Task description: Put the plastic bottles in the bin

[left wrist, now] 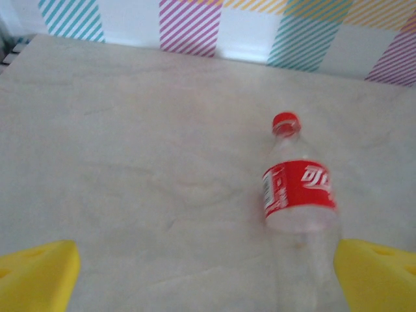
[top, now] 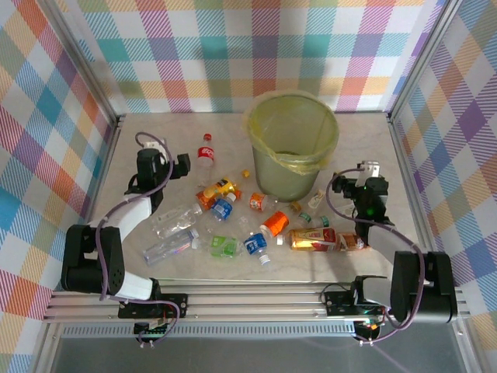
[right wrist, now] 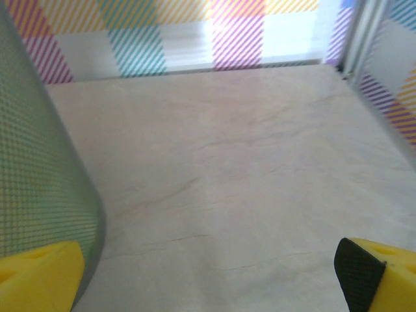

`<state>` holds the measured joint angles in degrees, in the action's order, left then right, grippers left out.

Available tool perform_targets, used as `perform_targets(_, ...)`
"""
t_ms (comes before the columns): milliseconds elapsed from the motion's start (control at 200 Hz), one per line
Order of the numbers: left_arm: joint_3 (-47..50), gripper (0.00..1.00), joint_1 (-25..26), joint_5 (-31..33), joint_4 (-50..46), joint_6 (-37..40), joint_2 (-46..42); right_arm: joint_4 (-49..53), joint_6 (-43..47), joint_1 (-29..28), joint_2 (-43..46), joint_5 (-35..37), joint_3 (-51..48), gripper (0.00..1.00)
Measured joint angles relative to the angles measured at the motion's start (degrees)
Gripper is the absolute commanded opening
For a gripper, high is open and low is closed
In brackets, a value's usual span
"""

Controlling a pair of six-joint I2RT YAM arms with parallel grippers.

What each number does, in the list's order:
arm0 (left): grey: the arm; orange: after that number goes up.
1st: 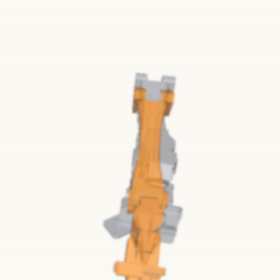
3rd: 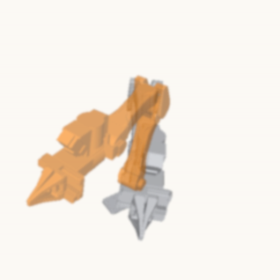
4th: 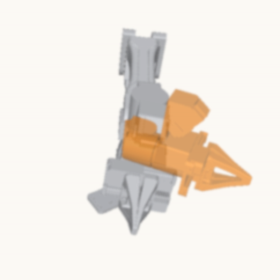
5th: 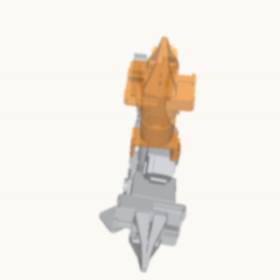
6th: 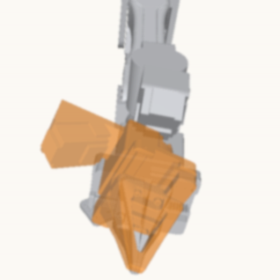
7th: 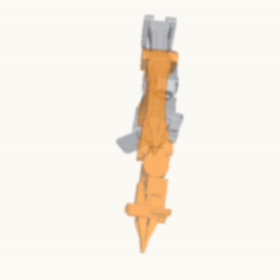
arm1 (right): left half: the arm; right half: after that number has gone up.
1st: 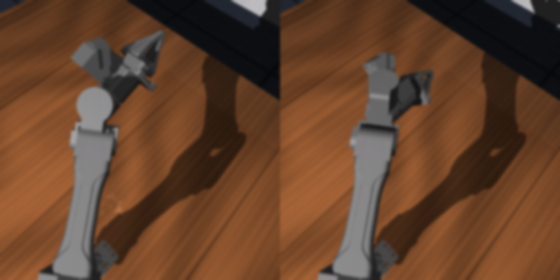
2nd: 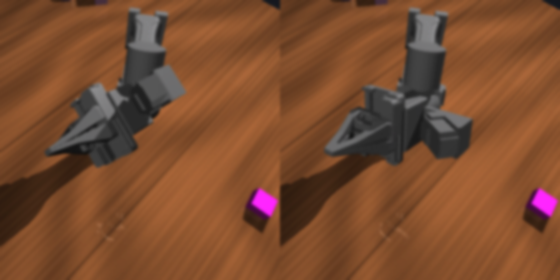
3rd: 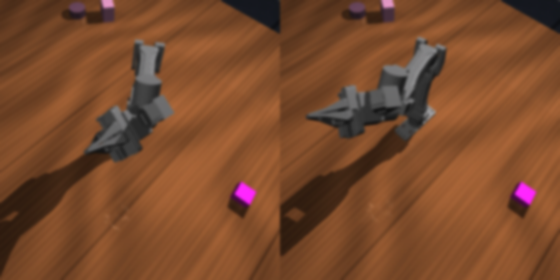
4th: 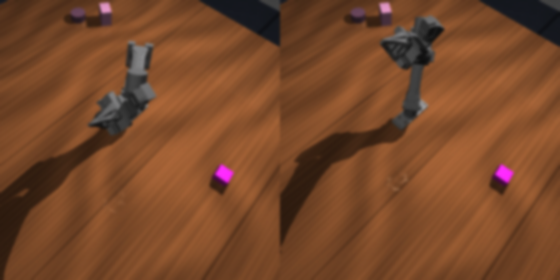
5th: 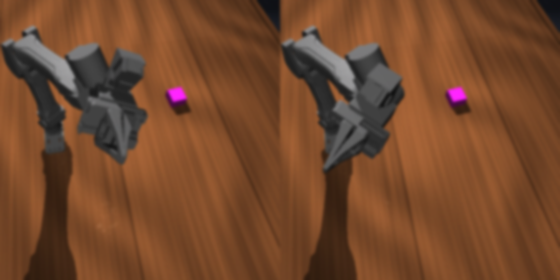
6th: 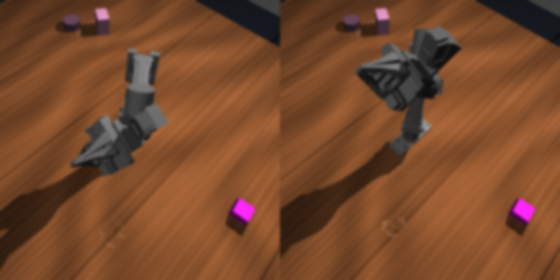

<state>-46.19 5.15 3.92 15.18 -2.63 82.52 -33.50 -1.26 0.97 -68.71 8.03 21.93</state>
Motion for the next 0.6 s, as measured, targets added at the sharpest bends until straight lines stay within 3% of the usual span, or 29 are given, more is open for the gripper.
perform_targets(300,-15.76,1.0,5.64,-0.31,-11.93,-4.0,14.49,4.85,-2.58,0.48,4.2,9.88,-0.52,1.0)
perform_targets(600,-28.65,1.0,6.91,-0.39,-23.15,-5.29,29.05,7.13,-6.38,2.08,6.01,14.53,-0.63,1.0)
